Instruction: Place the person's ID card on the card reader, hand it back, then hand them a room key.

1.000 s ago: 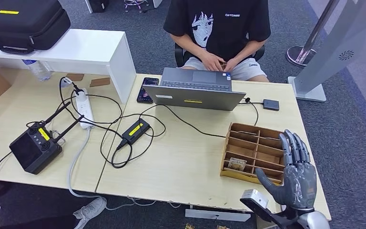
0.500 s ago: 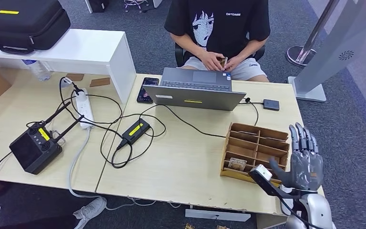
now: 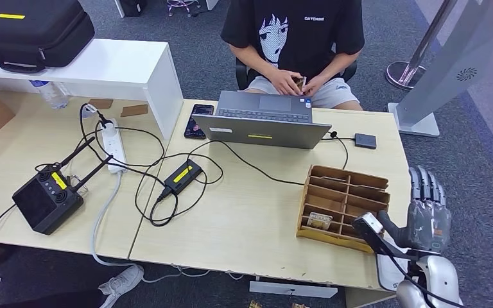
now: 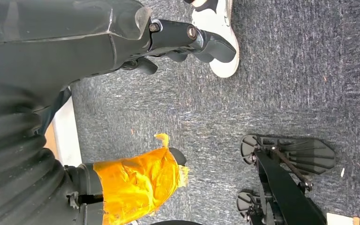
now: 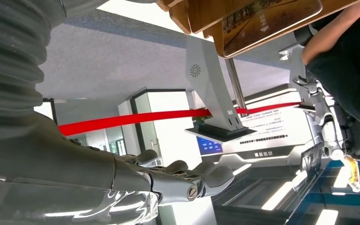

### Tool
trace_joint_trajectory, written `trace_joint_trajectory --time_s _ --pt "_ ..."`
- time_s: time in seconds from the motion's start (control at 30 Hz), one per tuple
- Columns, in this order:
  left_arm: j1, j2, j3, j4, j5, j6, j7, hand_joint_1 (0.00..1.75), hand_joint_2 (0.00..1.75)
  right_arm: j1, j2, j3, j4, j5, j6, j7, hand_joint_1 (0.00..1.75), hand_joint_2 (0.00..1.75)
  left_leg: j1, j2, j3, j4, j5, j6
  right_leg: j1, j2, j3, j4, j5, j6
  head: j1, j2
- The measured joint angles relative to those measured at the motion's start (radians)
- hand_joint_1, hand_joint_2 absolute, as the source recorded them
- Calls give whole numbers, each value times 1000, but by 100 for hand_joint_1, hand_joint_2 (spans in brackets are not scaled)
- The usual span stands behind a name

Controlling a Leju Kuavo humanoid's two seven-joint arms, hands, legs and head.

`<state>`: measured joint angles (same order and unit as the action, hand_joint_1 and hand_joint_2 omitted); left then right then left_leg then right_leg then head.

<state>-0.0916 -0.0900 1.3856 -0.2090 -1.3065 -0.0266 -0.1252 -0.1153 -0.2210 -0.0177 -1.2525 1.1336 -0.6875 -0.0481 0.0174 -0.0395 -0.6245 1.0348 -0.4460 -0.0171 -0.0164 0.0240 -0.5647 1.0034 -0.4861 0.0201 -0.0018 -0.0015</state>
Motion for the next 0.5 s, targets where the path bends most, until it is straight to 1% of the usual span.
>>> trace_joint_trajectory --time_s 0.2,0.5 --pt "0 0 0 0 -2 0 0 0 175 -4 23 -21 4 6 -1 -29 0 175 0 0 0 0 0 0 0 0 0 0 0 0 0 0" --pt "-1 0 -4 0 -7 -3 0 0 175 -35 48 -14 23 17 -1 -29 0 175 0 0 0 0 0 0 0 0 0 0 0 0 0 0"
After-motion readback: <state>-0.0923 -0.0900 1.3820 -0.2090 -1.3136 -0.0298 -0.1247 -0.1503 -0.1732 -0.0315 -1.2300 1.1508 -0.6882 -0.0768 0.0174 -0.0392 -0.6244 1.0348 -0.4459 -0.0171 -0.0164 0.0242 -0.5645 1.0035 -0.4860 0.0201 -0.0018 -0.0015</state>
